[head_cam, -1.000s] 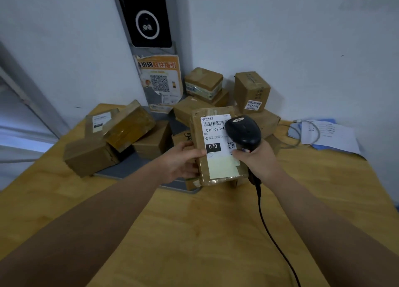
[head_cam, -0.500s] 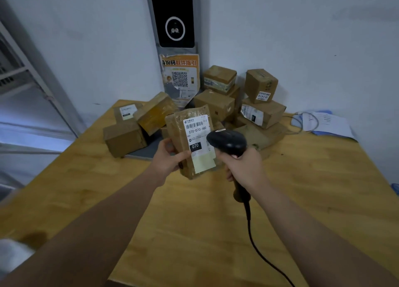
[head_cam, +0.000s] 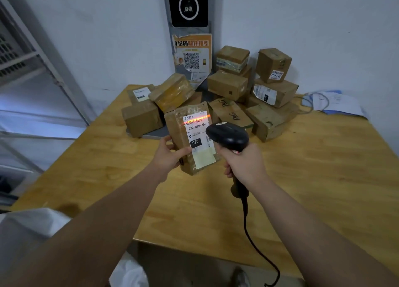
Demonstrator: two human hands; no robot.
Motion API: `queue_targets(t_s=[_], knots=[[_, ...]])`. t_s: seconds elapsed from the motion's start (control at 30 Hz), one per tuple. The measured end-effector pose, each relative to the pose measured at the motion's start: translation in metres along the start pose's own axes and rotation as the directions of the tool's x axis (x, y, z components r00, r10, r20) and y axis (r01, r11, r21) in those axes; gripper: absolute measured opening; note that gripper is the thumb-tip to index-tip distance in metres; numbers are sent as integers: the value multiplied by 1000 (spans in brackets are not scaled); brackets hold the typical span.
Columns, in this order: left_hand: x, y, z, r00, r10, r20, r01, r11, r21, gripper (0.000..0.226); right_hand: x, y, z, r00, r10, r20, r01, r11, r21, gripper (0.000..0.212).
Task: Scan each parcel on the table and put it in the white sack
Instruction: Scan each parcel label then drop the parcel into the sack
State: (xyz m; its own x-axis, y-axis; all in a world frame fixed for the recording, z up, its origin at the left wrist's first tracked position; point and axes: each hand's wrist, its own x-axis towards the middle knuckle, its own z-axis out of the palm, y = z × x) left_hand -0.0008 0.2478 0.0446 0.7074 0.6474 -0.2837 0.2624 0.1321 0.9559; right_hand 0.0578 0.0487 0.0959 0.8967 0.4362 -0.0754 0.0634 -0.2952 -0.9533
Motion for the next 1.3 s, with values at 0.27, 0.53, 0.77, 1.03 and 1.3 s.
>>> queue_targets(t_s=[0.27,0.53,0.77,1.03,1.3], knots=[[-3,-1,-11,1000,1,6,-1,1000,1,77,-14,-6,10,999,38,-11,-37,999,23,22],[-5,-1,-8,1000,-7,2,7,1000,26,76,-14,-10,6,998,60,-6,-60,998,-12,24],[-3,-1,-4,1000,-14,2,14,999,39,77,-7,-30,-3,999,30,11,-29,995,-91,24],[-1,1,-3,999,-53,11,53,998,18,77,-6,-17,4,999,34,10,-33,996,-84,15],[-3,-3,-9,995,-102,-17,102,995,8,73,-9,3,20,997,71,-11,-71,997,-21,22]])
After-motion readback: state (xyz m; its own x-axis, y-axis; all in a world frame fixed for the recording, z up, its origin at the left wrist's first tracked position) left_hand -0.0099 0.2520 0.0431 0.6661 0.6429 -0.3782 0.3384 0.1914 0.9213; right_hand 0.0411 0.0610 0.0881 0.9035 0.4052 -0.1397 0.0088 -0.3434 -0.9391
